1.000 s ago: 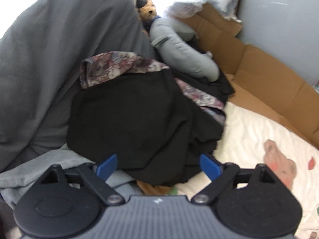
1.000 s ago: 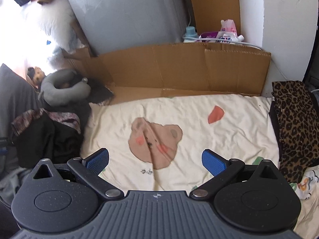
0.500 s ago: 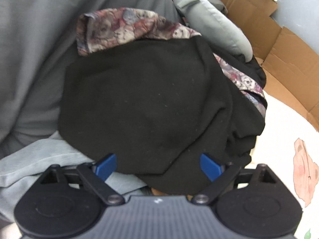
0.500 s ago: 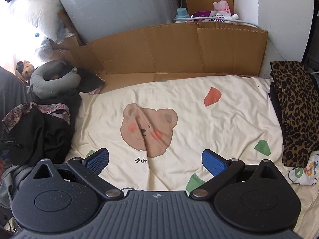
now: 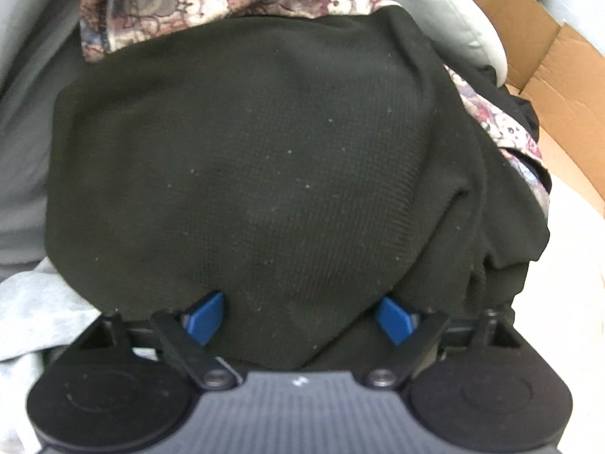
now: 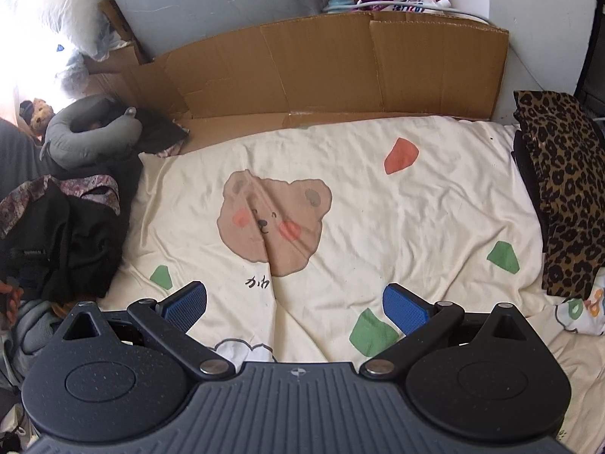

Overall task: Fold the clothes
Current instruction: 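Close the left tool on the black hoodie and lift it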

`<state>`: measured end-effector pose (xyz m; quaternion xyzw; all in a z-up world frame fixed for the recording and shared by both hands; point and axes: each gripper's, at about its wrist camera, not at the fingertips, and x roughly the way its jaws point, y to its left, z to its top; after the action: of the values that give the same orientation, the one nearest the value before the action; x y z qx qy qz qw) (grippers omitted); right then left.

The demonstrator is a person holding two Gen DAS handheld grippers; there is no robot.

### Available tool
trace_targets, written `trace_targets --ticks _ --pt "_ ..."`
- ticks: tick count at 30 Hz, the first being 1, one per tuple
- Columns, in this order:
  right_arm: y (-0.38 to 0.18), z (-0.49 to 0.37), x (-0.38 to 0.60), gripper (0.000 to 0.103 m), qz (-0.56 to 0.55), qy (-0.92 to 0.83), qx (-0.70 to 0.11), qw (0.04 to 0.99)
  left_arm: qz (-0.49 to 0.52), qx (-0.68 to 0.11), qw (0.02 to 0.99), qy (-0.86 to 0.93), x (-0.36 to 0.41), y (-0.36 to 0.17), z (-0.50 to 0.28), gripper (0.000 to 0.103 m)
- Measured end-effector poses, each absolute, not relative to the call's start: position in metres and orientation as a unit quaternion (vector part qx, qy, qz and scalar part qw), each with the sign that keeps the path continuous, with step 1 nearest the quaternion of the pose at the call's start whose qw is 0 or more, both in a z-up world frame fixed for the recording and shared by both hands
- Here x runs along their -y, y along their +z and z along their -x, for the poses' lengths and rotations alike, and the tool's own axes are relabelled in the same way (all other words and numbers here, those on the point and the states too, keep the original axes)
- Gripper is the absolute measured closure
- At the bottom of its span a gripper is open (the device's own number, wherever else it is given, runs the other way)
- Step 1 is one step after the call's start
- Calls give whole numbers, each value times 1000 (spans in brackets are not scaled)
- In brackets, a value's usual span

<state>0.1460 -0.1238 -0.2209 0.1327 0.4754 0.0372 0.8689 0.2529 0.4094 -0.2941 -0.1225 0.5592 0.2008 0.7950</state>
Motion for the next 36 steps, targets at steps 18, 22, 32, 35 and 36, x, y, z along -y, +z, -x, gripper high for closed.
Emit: trace_targets --ticks 18,22,32,35,36 --pt "-216 -137 116 1 -185 52 -461 867 184 -490 842 132 -379 -226 -195 93" --pt "-209 -129 117 1 -199 54 -457 865 180 -488 849 97 -358 -210 -182 94" --pt "-190 -109 114 1 -218 88 -448 863 179 -502 846 16 -286 -182 -147 94" --pt "-185 -105 114 1 -221 92 -446 862 181 -507 843 -5 -288 -175 -149 94" --pt "-184 -104 116 1 -223 92 -445 863 181 -510 841 -13 -293 -171 -151 95"
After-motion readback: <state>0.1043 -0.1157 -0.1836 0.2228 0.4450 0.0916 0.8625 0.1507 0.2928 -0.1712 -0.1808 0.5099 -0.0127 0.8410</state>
